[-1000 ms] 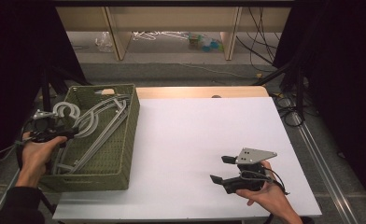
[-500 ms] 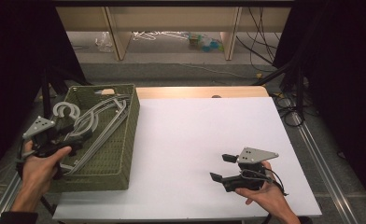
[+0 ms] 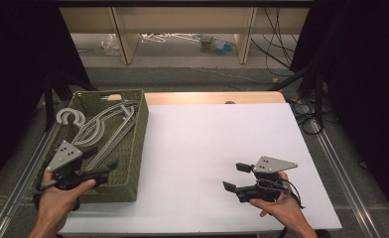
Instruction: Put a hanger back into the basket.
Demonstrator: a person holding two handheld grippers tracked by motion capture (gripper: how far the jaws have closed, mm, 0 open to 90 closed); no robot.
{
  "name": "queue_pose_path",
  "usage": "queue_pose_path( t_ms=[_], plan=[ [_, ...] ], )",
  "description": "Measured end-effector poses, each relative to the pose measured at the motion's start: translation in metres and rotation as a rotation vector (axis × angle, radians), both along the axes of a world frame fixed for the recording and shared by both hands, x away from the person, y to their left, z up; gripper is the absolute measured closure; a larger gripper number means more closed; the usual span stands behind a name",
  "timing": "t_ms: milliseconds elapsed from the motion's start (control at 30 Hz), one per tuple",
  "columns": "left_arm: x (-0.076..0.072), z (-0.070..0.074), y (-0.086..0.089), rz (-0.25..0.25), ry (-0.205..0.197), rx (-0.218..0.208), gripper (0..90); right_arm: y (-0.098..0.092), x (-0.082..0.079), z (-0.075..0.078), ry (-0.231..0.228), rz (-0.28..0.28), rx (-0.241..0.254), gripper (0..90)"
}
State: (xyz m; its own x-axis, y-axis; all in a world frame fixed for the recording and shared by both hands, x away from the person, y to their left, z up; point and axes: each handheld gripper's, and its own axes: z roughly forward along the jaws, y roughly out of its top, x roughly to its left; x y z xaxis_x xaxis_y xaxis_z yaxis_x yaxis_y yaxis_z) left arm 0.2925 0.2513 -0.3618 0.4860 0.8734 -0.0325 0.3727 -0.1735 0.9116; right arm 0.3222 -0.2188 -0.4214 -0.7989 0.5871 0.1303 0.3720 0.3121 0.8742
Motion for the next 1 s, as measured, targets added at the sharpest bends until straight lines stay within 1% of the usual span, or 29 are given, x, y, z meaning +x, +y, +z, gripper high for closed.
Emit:
queue_pose_path(
  t_ms=[33,67,100,133,167,200,233,267,300,333,367,433,467,533,567,600,633,667,700,733,800,833,867,900,933,967,1000],
  plan=[
    [-0.004,0.002,-0.003,0.004,-0.020,0.023,19.0,0.000,0.001,-0.001,-0.006,-0.002,0.008,22.2],
    [-0.007,0.004,-0.005,0.008,-0.035,0.037,18.8,-0.001,0.001,-0.001,-0.009,-0.003,0.009,22.2],
    [-0.011,0.005,-0.007,0.000,-0.030,0.003,18.8,-0.001,0.000,-0.001,-0.005,-0.002,-0.001,22.2],
    [-0.013,0.006,-0.008,-0.010,-0.026,-0.033,19.1,-0.002,0.000,0.000,-0.004,-0.001,0.000,22.2],
    [-0.015,0.007,-0.009,-0.017,-0.031,-0.051,19.7,-0.001,0.000,0.000,-0.012,-0.004,0.007,22.2],
    [-0.017,0.005,-0.012,-0.015,-0.032,-0.063,20.6,-0.001,-0.001,0.001,-0.013,-0.010,0.001,22.2],
    [-0.018,0.003,-0.014,-0.025,-0.025,-0.073,20.6,-0.001,0.000,0.000,-0.012,0.000,0.009,22.2],
    [-0.017,0.001,-0.017,-0.031,-0.016,-0.067,20.5,-0.001,-0.001,0.000,-0.010,0.001,0.004,22.2],
    [-0.017,-0.002,-0.021,-0.034,-0.016,-0.052,20.4,0.000,-0.001,0.000,-0.008,0.001,0.002,22.2],
    [-0.017,-0.006,-0.024,-0.036,-0.015,-0.051,20.4,0.000,-0.001,0.000,-0.007,0.004,0.004,22.2],
    [-0.016,-0.010,-0.029,-0.045,-0.010,-0.063,20.4,0.000,-0.001,-0.001,-0.010,0.005,0.013,22.2],
    [-0.015,-0.017,-0.035,-0.065,-0.003,-0.069,20.2,0.000,-0.001,-0.001,-0.006,-0.001,0.013,22.2],
    [-0.014,-0.021,-0.039,-0.078,0.000,-0.067,20.2,0.000,-0.001,-0.001,0.007,0.002,0.016,22.2],
    [-0.014,-0.028,-0.046,-0.096,0.004,-0.056,19.7,-0.001,-0.002,0.000,0.005,-0.002,0.008,22.2],
    [-0.015,-0.032,-0.050,-0.101,0.011,-0.063,19.6,0.000,-0.002,-0.001,0.004,0.001,0.019,22.2],
    [-0.016,-0.035,-0.053,-0.105,0.010,-0.071,19.6,0.001,-0.003,-0.001,0.004,-0.002,0.015,22.2],
    [-0.016,-0.037,-0.055,-0.119,-0.002,-0.058,19.7,0.001,-0.003,-0.001,-0.006,-0.010,0.009,22.2],
    [-0.016,-0.039,-0.057,-0.124,-0.006,-0.055,19.7,0.001,-0.003,-0.001,-0.002,-0.008,0.004,22.1],
    [-0.016,-0.042,-0.059,-0.121,-0.006,-0.054,19.5,0.001,-0.004,-0.001,0.001,-0.001,0.010,21.5],
    [-0.016,-0.045,-0.061,-0.122,-0.016,-0.054,19.1,0.001,-0.004,-0.001,-0.001,0.003,0.011,19.6],
    [-0.017,-0.050,-0.064,-0.127,-0.020,-0.063,19.0,0.003,-0.005,-0.002,-0.004,0.011,0.027,18.2],
    [-0.017,-0.053,-0.066,-0.140,-0.022,-0.065,18.5,0.003,-0.005,-0.002,-0.005,0.015,0.018,17.2],
    [-0.017,-0.055,-0.068,-0.142,-0.020,-0.074,18.3,0.002,-0.007,-0.001,-0.015,0.004,0.018,16.9],
    [-0.017,-0.056,-0.068,-0.149,-0.032,-0.068,18.2,0.003,-0.008,-0.001,-0.014,0.011,0.029,16.8],
    [-0.018,-0.057,-0.069,-0.150,-0.041,-0.069,17.6,0.002,-0.009,-0.001,-0.018,0.010,0.030,16.8],
    [-0.018,-0.059,-0.069,-0.151,-0.045,-0.067,17.0,0.001,-0.010,-0.001,-0.026,-0.005,0.025,16.9],
    [-0.018,-0.061,-0.069,-0.153,-0.046,-0.072,16.7,0.001,-0.010,-0.002,-0.044,-0.005,0.038,16.8]
  ],
)
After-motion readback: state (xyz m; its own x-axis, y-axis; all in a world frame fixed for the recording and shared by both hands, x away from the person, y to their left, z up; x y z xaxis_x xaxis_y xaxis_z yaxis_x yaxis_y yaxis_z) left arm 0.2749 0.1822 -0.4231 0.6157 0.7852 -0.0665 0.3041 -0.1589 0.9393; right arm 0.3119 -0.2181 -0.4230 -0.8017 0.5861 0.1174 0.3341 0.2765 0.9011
